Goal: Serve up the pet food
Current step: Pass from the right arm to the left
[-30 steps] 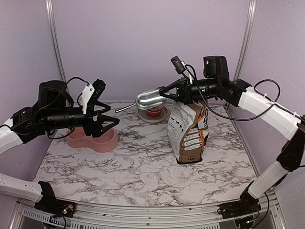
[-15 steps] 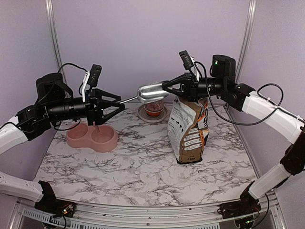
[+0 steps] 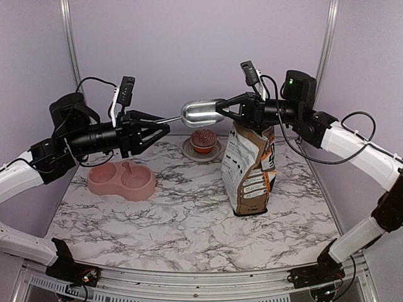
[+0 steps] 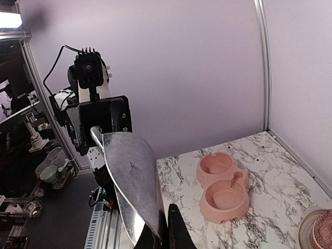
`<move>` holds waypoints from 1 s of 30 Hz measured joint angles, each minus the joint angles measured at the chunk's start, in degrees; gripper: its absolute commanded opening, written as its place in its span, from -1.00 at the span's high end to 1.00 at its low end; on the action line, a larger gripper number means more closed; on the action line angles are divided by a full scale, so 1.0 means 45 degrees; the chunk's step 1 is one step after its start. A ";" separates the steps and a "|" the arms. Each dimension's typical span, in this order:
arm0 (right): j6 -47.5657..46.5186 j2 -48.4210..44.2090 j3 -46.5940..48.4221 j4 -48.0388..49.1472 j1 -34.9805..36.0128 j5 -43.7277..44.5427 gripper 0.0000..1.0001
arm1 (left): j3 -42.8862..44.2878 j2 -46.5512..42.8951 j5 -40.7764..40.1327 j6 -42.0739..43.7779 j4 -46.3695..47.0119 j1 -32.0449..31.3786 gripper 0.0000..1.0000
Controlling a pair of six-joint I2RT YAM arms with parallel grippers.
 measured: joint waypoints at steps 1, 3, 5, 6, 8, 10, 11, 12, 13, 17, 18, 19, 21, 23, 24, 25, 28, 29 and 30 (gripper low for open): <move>0.0068 0.0000 -0.0015 0.0039 0.0000 0.0000 1.00 | 0.0000 0.0068 0.0039 -0.0010 0.0058 0.0000 0.21; 0.0223 0.0000 -0.0058 0.0180 0.0000 -0.0010 1.00 | 0.0005 0.0223 0.0073 -0.0039 0.0117 0.0000 0.24; 0.0325 0.0005 -0.0078 0.0223 0.0000 -0.0024 1.00 | 0.0005 0.0355 0.0097 -0.0039 0.0121 0.0000 0.25; 0.0340 0.0005 -0.0083 0.0228 0.0000 -0.0029 1.00 | 0.0005 0.0418 0.0107 -0.0049 0.0126 0.0000 0.25; 0.0345 0.0005 -0.0097 0.0233 0.0000 -0.0049 1.00 | 0.0010 0.0510 0.0136 -0.0053 0.0126 0.0000 0.25; 0.0340 0.0005 -0.0112 0.0223 0.0000 -0.0053 1.00 | 0.0029 0.0593 0.0146 -0.0063 0.0141 0.0000 0.19; 0.0335 0.0005 -0.0117 0.0204 0.0000 -0.0053 1.00 | 0.0039 0.0636 0.0151 -0.0058 0.0170 0.0000 0.13; 0.0335 0.0015 -0.0121 0.0194 0.0000 -0.0049 1.00 | 0.0063 0.0680 0.0160 -0.0083 0.0189 0.0000 0.09; 0.0330 0.0029 -0.0121 0.0194 0.0000 -0.0049 1.00 | 0.0083 0.0719 0.0170 -0.0087 0.0238 0.0000 0.07; 0.0282 0.0151 -0.0121 0.0155 0.0010 -0.0015 1.00 | 0.0165 0.0748 0.0238 -0.0136 0.0374 0.0000 0.06; 0.0277 0.0194 -0.0121 0.0117 0.0010 -0.0005 1.00 | 0.0180 0.0748 0.0238 -0.0136 0.0423 0.0000 0.07; 0.0267 0.0238 -0.0121 0.0087 0.0024 0.0000 1.00 | 0.0185 0.0748 0.0238 -0.0136 0.0461 0.0000 0.09; 0.0243 0.0321 -0.0121 0.0029 0.0029 0.0024 1.00 | 0.0185 0.0748 0.0233 -0.0146 0.0510 0.0000 0.14; 0.0228 0.0350 -0.0121 -0.0024 0.0039 0.0039 1.00 | 0.0185 0.0748 0.0228 -0.0165 0.0525 0.0000 0.19; 0.0228 0.0350 -0.0121 -0.0044 0.0039 0.0044 1.00 | 0.0185 0.0748 0.0228 -0.0180 0.0525 0.0000 0.22; 0.0228 0.0350 -0.0121 -0.0044 0.0039 0.0044 1.00 | 0.0185 0.0748 0.0228 -0.0180 0.0539 0.0000 0.26; 0.0223 0.0350 -0.0121 -0.0049 0.0049 0.0034 1.00 | 0.0185 0.0753 0.0199 -0.0214 0.0578 0.0000 0.38; 0.0223 0.0350 -0.0121 -0.0049 0.0049 0.0034 1.00 | 0.0185 0.0758 0.0175 -0.0243 0.0593 0.0000 0.40; 0.0223 0.0350 -0.0121 -0.0049 0.0058 0.0039 1.00 | 0.0185 0.0772 0.0146 -0.0253 0.0607 0.0000 0.41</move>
